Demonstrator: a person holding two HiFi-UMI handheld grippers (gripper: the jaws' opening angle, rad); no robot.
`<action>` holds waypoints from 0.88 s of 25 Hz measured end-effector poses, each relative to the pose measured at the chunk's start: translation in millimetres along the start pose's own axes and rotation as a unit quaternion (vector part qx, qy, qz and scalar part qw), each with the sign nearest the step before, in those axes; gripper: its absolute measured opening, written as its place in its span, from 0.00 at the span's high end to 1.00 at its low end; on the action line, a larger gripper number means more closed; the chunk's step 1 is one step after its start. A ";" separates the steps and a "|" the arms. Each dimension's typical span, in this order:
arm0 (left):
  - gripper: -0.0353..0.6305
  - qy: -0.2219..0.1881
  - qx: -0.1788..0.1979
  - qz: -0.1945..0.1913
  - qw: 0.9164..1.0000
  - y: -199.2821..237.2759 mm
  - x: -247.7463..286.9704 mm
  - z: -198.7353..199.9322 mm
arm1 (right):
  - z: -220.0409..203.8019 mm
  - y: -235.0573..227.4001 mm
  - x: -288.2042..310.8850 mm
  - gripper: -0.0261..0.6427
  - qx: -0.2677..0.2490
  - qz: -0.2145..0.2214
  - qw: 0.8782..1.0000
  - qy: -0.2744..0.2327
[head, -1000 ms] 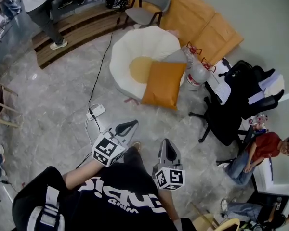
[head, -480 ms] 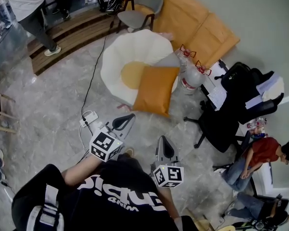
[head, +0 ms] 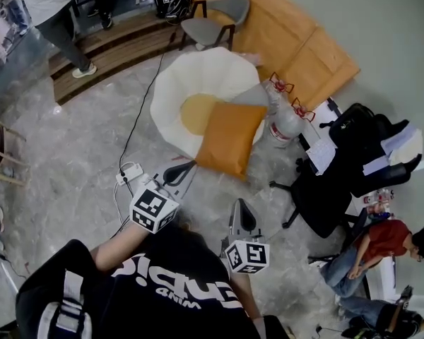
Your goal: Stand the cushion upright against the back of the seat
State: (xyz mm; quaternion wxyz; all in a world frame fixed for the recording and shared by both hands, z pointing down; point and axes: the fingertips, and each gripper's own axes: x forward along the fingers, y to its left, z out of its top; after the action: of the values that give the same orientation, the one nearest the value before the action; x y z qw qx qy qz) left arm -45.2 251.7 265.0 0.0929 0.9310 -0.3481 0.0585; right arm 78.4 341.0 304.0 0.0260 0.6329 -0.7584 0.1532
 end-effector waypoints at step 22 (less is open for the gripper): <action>0.94 0.012 -0.016 -0.044 0.999 76.1 117.8 14.0 | 19.9 -47.7 127.8 0.93 0.003 -0.002 1.000 0.018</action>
State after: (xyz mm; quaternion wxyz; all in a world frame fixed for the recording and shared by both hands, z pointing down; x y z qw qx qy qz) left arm -6.3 117.3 281.9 0.1148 0.9431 -0.3061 0.0600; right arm 102.4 206.8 324.5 0.0381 0.6318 -0.7560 0.1670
